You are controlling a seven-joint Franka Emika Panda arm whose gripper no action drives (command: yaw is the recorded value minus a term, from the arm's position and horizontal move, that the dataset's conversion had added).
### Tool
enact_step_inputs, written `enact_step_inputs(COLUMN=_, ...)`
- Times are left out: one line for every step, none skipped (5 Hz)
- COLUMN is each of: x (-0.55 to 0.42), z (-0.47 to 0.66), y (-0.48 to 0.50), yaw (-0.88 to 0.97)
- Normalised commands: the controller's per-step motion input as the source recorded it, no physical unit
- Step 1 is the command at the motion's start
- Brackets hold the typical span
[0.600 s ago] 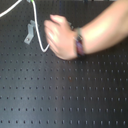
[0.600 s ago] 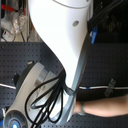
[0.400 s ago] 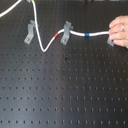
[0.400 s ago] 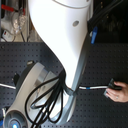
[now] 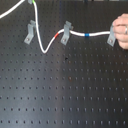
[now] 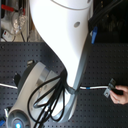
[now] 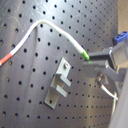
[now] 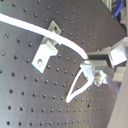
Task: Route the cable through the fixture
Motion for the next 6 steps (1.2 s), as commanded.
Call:
enact_step_inputs(x=-0.152, z=0.27, y=-0.267, yaw=-0.71)
enact_step_inputs(x=-0.108, z=0.26, y=-0.263, yaw=-0.68)
enact_step_inputs(x=-0.105, z=0.27, y=-0.133, yaw=-0.63)
enact_step_inputs(x=-0.121, z=0.22, y=0.027, yaw=-0.50)
enact_step_inputs(x=-0.224, z=0.21, y=0.042, yaw=-0.59)
enact_step_inputs(x=-0.160, z=0.19, y=0.174, yaw=-0.71)
